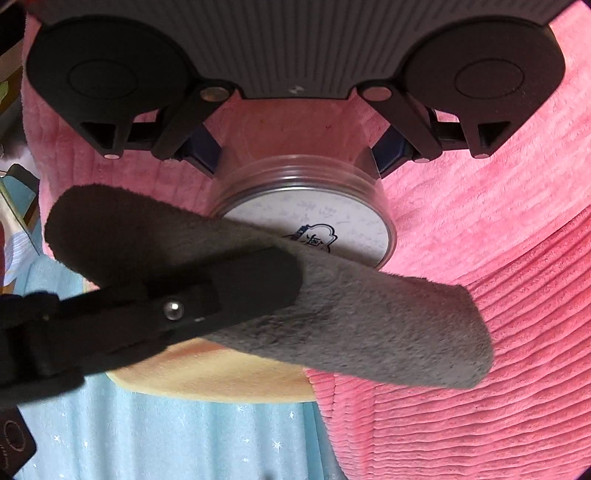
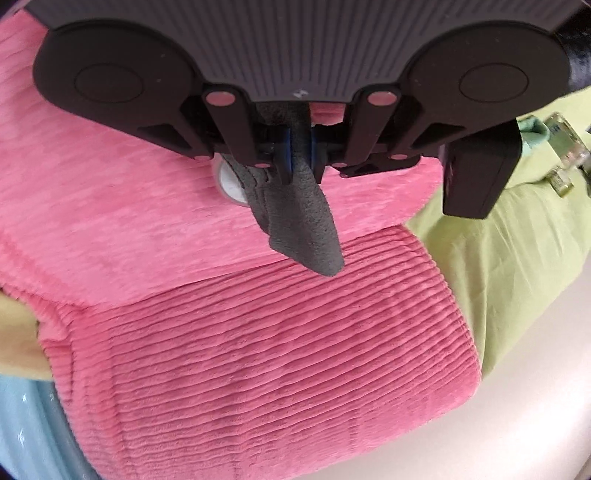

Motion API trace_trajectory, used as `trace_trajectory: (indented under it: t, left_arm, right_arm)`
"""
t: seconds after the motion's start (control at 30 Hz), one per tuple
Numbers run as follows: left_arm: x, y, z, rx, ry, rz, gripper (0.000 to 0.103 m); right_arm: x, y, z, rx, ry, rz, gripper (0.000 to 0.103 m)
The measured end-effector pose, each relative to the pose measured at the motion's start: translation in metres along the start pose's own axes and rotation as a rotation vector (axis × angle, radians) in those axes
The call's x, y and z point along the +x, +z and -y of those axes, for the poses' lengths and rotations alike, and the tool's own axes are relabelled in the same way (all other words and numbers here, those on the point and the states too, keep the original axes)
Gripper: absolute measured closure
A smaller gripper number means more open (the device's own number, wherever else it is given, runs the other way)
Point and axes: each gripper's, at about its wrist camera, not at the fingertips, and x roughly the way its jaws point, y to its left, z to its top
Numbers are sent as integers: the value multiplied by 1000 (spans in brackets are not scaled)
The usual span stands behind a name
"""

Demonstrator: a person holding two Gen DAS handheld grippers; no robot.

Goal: Clean container
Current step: 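Grasp the clear jar with the left gripper while the right gripper brings the cloth over it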

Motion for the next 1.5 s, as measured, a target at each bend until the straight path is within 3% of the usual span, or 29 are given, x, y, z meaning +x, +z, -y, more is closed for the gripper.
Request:
trace_trajectory:
  t: [0.27, 0.43, 0.57, 0.73, 0.87, 1.2, 1.5]
  left_arm:
    - [5, 4, -2, -4, 1, 0, 18]
    - [5, 5, -2, -4, -5, -1, 18]
    - [6, 6, -3, -5, -11, -1, 18]
    - [4, 4, -5, -14, -14, 2, 17]
    - [7, 4, -4, -15, -10, -1, 18]
    - [8, 1, -1, 34, -5, -55, 18]
    - [16, 5, 7, 89, 28, -76, 11]
  right_arm:
    - [27, 6, -1, 26, 51, 2, 97]
    - [24, 2, 15, 48, -33, 70, 97]
    - [8, -1, 17, 26, -72, 62, 97]
    - [1, -6, 8, 44, 51, 4, 96]
    - [12, -4, 4, 56, 80, 1, 96]
    - [14, 0, 10, 93, -5, 76, 97]
    - [7, 1, 23, 152, -18, 99, 97]
